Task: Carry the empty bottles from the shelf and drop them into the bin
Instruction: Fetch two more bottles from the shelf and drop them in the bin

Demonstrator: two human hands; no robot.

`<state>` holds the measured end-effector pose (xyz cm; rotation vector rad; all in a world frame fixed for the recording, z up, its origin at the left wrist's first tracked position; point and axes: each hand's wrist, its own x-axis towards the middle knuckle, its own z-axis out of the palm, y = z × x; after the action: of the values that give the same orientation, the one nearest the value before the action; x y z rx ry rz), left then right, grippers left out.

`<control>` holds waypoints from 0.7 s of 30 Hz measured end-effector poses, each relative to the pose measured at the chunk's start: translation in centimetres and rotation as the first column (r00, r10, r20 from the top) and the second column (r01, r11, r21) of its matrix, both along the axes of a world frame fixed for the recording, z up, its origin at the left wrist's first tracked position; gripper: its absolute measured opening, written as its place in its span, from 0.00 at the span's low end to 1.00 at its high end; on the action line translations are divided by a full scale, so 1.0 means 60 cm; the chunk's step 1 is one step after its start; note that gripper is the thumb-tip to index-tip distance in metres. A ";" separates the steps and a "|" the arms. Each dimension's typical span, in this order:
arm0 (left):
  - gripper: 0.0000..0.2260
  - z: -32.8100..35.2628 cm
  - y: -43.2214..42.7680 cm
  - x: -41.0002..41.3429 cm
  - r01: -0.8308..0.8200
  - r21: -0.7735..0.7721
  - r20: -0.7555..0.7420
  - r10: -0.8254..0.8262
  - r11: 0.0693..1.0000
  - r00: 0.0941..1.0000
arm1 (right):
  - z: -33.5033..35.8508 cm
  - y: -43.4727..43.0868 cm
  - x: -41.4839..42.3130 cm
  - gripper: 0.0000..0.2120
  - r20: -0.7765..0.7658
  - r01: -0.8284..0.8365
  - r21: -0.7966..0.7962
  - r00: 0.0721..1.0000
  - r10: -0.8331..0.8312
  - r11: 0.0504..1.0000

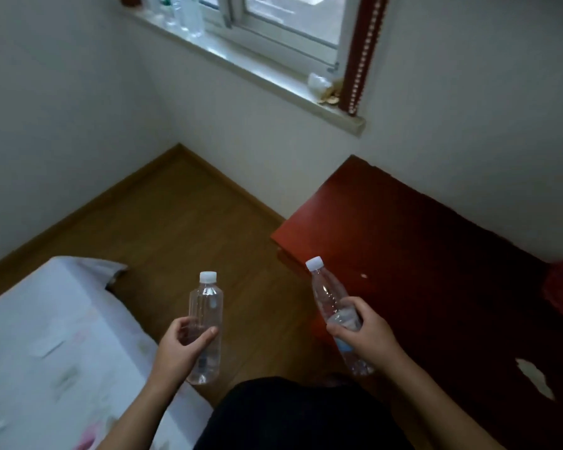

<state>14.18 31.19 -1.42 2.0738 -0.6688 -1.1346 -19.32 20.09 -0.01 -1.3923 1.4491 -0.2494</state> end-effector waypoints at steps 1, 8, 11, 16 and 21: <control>0.22 -0.009 0.017 0.027 -0.045 0.020 0.014 0.045 0.999 0.999 | -0.003 -0.013 0.027 0.34 -0.008 -0.040 0.001 0.999 0.040 0.999; 0.20 -0.049 0.107 0.133 -0.381 0.080 0.044 0.378 0.921 0.925 | -0.020 -0.102 0.184 0.32 -0.082 -0.261 -0.073 0.964 0.255 0.963; 0.19 -0.047 0.099 0.156 -0.456 0.101 0.056 0.452 0.884 0.890 | -0.022 -0.144 0.239 0.29 -0.090 -0.312 -0.080 0.948 0.305 0.947; 0.21 -0.030 0.025 0.215 -0.468 0.065 0.090 0.462 0.881 0.882 | -0.033 -0.225 0.317 0.29 -0.110 -0.363 -0.080 0.929 0.354 0.928; 0.22 -0.009 -0.112 0.311 -0.459 0.009 0.104 0.455 0.889 0.884 | -0.058 -0.334 0.378 0.26 -0.170 -0.392 -0.062 0.910 0.378 0.918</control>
<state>32.82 24.49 -1.98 2.1712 -0.1794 -0.7784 3.37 0.08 -3.50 -1.7753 1.2627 0.0468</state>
